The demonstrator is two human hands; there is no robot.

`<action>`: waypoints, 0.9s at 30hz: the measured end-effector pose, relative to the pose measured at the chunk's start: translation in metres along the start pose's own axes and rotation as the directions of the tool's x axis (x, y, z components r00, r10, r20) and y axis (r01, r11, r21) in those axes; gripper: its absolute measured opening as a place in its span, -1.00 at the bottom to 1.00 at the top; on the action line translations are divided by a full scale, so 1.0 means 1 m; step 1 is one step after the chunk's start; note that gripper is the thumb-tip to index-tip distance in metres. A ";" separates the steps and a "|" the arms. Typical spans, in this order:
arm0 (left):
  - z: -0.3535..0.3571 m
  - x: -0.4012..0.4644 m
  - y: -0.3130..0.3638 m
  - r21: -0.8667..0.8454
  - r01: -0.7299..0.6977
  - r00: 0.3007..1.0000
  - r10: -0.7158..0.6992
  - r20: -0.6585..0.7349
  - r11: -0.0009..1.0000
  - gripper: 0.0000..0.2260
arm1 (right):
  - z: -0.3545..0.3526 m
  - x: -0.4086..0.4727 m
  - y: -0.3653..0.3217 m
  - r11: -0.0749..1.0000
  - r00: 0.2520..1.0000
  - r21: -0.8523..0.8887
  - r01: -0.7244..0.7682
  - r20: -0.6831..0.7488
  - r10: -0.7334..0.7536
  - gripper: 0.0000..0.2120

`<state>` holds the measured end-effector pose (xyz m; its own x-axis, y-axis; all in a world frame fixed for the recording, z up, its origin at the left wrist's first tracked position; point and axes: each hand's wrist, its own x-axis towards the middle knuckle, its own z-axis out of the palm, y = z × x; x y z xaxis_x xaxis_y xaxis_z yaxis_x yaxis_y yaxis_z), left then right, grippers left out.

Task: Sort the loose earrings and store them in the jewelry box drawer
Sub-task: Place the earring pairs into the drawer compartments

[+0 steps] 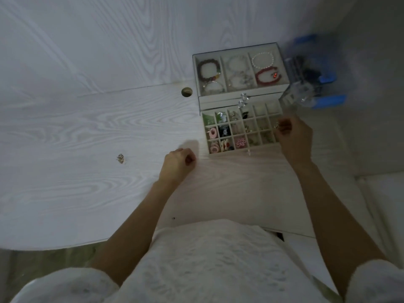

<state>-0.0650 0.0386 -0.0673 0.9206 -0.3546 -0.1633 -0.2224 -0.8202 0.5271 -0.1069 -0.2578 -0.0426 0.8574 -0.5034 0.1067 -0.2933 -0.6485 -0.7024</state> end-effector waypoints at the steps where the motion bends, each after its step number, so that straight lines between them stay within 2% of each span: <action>1: 0.000 0.001 0.000 -0.001 -0.007 1.000 0.007 -0.008 1.000 -0.95 | 0.003 0.008 0.006 1.000 1.000 -0.024 0.010 0.004 -0.010 -0.83; 9: -0.005 0.013 0.020 -0.106 -0.117 0.981 0.099 -0.166 0.987 -0.92 | 0.009 0.032 0.027 0.979 0.991 -0.172 0.110 0.097 -0.094 -0.78; 12: -0.011 0.021 0.041 -0.159 -0.190 0.965 0.155 -0.211 0.969 -0.94 | 0.005 0.028 0.028 0.991 0.993 -0.080 0.103 0.062 -0.099 -0.73; 15: -0.010 0.038 0.068 -0.168 -0.296 0.941 0.257 -0.221 0.940 -0.95 | -0.003 0.018 0.034 0.998 0.998 0.007 0.059 -0.011 -0.059 -0.77; 19: 0.004 0.072 0.106 -0.069 -0.432 0.897 0.421 -0.132 0.899 -0.93 | 0.000 0.003 0.050 0.986 0.995 -0.133 0.096 0.033 -0.092 -0.73; 21: 0.014 0.093 0.126 0.002 -0.471 0.881 0.470 -0.050 0.882 -0.94 | 0.002 -0.003 0.053 0.991 0.997 -0.126 0.050 0.067 -0.042 -0.71; 24: 0.029 0.118 0.148 0.062 -0.435 0.900 0.432 0.059 0.898 -0.90 | 0.004 -0.009 0.050 0.995 0.999 -0.102 0.021 0.031 -0.018 -0.70; 27: 0.042 0.132 0.158 0.167 -0.438 0.899 0.431 0.075 0.883 -0.88 | 0.004 -0.012 0.047 0.996 0.999 -0.084 0.026 0.025 -0.024 -0.69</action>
<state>0.0081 -0.1567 -0.0404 0.7078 -0.7062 0.0183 -0.6531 -0.6442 0.3981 -0.1297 -0.2803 -0.0799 0.8745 -0.4732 0.1063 -0.3053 -0.7073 -0.6376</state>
